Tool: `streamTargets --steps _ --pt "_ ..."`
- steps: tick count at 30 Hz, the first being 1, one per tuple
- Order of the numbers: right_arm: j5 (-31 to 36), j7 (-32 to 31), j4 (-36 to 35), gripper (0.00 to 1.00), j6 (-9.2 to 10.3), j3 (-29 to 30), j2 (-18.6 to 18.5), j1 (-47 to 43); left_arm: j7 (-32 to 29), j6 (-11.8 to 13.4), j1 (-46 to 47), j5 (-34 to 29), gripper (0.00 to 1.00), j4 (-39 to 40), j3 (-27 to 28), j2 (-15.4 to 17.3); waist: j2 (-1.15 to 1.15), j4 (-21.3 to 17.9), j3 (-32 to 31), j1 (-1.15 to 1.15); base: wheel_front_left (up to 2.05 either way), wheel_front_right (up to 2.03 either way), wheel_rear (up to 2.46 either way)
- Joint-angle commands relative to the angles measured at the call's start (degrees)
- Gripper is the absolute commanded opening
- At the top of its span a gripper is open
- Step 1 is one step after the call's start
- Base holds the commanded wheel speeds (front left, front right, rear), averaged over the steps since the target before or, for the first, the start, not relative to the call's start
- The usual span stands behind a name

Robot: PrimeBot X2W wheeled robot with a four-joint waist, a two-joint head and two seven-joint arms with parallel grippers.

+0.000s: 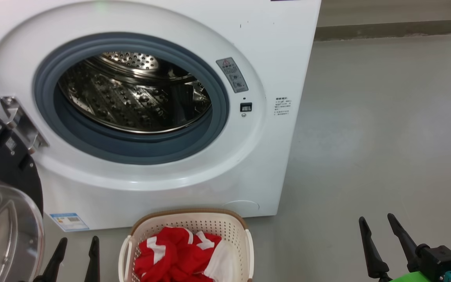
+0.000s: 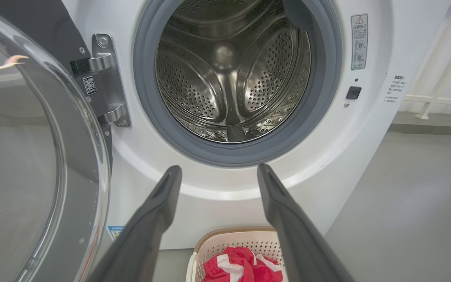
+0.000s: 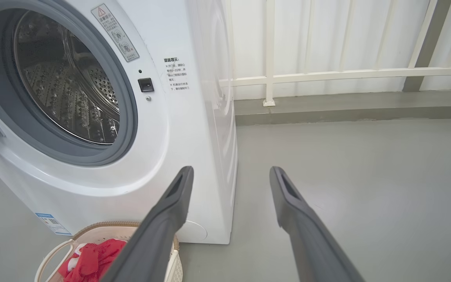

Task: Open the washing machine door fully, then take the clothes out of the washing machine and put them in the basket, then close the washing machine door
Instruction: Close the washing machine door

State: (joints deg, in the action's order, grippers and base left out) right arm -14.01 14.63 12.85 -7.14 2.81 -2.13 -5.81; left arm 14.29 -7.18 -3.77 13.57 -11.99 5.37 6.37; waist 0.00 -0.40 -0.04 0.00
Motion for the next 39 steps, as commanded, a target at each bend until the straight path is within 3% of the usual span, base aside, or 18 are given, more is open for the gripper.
streamTargets --steps 1,16,31,39 --pt "0.6 0.4 -1.4 1.0 -0.35 -1.3 -1.0 1.1 0.7 -0.3 0.8 -1.0 1.0 1.4 2.0 0.6 0.0 0.1 0.1 0.0 -1.17 1.17 0.0" --pt "0.4 0.4 -1.4 1.0 -0.35 -1.1 -0.9 1.2 0.7 -0.3 0.9 -1.2 1.0 1.4 2.7 0.3 0.0 0.2 -0.1 0.0 -1.03 1.03 0.0" --pt "0.3 0.4 -1.5 1.0 -0.35 -1.0 -0.8 1.3 0.7 -0.3 1.2 -1.2 1.0 1.2 2.7 0.0 0.0 0.5 -0.1 0.0 -0.04 0.04 0.0" --pt "0.5 0.4 -1.3 1.0 -0.35 -1.7 -0.8 1.1 0.7 -0.3 0.9 -0.6 1.0 0.3 2.8 -0.7 0.0 3.2 -0.5 0.0 0.0 0.0 0.0"
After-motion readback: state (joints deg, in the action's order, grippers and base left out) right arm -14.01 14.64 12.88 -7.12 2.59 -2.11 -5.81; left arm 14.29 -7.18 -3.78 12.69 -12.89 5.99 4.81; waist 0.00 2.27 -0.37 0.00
